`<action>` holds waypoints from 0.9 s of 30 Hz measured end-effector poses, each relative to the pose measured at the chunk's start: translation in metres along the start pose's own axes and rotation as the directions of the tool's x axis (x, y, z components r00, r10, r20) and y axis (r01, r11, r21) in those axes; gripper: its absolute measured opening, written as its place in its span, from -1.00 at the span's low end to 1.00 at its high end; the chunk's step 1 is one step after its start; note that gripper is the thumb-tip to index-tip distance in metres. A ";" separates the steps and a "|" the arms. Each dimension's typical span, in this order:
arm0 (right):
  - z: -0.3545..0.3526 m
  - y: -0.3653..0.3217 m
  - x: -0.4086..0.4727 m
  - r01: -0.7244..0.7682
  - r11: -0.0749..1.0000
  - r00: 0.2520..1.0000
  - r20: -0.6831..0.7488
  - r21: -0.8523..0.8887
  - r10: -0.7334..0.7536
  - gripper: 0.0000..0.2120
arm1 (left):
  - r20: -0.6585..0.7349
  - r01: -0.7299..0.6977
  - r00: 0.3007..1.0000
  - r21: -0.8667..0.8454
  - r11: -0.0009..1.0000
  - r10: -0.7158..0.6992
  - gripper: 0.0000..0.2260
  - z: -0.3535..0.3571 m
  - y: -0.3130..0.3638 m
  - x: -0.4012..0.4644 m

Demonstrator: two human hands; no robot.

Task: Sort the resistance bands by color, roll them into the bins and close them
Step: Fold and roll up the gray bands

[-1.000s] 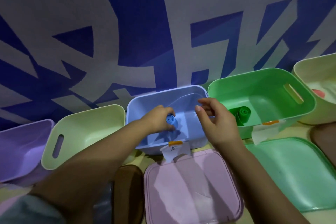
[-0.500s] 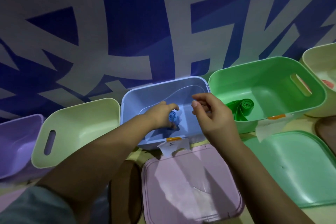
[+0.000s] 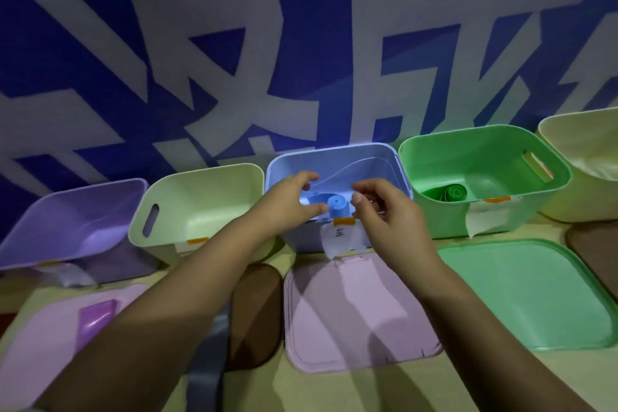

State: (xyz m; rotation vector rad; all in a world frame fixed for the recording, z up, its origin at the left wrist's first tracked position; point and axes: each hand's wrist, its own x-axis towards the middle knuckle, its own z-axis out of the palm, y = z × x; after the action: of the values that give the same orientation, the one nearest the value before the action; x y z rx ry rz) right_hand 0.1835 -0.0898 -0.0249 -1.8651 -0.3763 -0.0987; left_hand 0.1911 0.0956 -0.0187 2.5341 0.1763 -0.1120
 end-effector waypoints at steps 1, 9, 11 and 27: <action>0.005 -0.002 -0.009 -0.003 1.000 1.000 0.026 0.026 0.003 -0.89 | -0.042 0.019 0.999 -0.166 0.986 -0.026 -0.50 -0.006 0.002 -0.021; 0.054 0.032 -0.097 -0.088 0.995 0.913 0.403 0.056 0.058 -0.82 | -0.327 -0.121 0.935 -0.660 0.741 -0.138 -0.77 0.000 -0.035 -0.174; 0.068 0.040 -0.110 -0.054 0.998 0.883 0.467 0.017 0.040 -0.83 | -0.322 -0.111 0.935 -0.667 0.737 -0.150 -0.77 0.018 -0.057 -0.190; 0.170 0.030 -0.197 -0.553 0.814 0.674 0.670 0.176 0.312 -0.94 | -0.237 0.088 0.816 -0.850 0.519 -0.527 -0.63 0.089 -0.179 -0.281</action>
State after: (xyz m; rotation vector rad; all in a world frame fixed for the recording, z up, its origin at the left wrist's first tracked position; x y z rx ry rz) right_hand -0.0135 0.0201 -0.1571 -1.5133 -0.3374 0.8955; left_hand -0.1174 0.1632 -0.1576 1.4983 0.7263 0.3860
